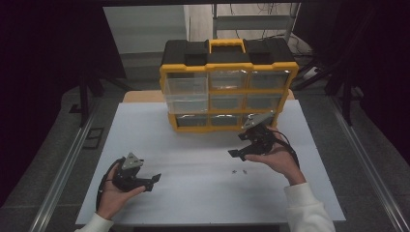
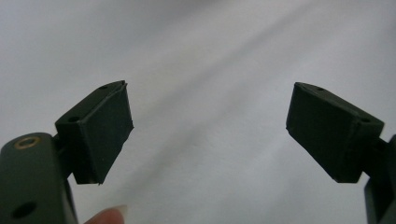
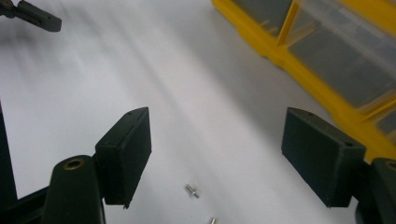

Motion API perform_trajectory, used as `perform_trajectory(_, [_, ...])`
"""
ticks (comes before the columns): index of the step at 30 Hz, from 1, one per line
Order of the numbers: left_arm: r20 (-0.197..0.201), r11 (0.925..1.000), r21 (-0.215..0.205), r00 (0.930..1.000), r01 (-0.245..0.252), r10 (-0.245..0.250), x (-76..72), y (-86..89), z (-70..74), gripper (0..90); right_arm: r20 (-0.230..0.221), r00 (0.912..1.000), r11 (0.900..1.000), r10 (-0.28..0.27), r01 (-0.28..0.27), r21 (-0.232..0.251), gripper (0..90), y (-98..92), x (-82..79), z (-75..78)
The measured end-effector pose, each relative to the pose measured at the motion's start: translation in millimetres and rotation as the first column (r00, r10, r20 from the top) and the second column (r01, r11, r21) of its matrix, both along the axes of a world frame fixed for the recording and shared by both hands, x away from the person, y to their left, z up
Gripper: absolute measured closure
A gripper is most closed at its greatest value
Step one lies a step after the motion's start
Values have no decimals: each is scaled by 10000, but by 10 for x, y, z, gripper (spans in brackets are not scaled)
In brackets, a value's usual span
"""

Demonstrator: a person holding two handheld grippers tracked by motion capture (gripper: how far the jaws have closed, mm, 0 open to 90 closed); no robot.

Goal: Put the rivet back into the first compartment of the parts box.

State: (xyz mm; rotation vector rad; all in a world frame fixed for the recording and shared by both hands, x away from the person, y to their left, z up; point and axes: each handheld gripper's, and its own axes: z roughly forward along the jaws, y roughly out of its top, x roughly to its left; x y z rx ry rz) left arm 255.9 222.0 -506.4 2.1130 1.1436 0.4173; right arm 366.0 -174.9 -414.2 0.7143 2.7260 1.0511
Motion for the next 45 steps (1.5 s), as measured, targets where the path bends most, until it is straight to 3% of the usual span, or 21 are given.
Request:
perform_trajectory(19, [17,10000,13,10000,2,-2,-5,-11,6,148,-667,9977,9954,-87,23,-961,245,-57,-70,-510])
perform_trajectory(28, [24,10000,9,10000,15,-15,-8,-19,6,148,-885,9960,9926,-114,6,-1215,249,-77,-113,-638])
perform_trajectory(34, [39,10000,5,10000,11,-11,-10,-22,5,148,-1056,9944,9858,-25,-153,-1670,259,11,-125,-730])
perform_trajectory(36, [49,10000,9,10000,-1,0,-9,-22,2,148,-1094,9940,9803,16,-232,-1963,289,60,-128,-785])
perform_trajectory(45, [35,10000,50,10000,46,-46,-8,-23,1,148,-1327,9912,9706,-17,-303,-2387,444,130,-126,-902])
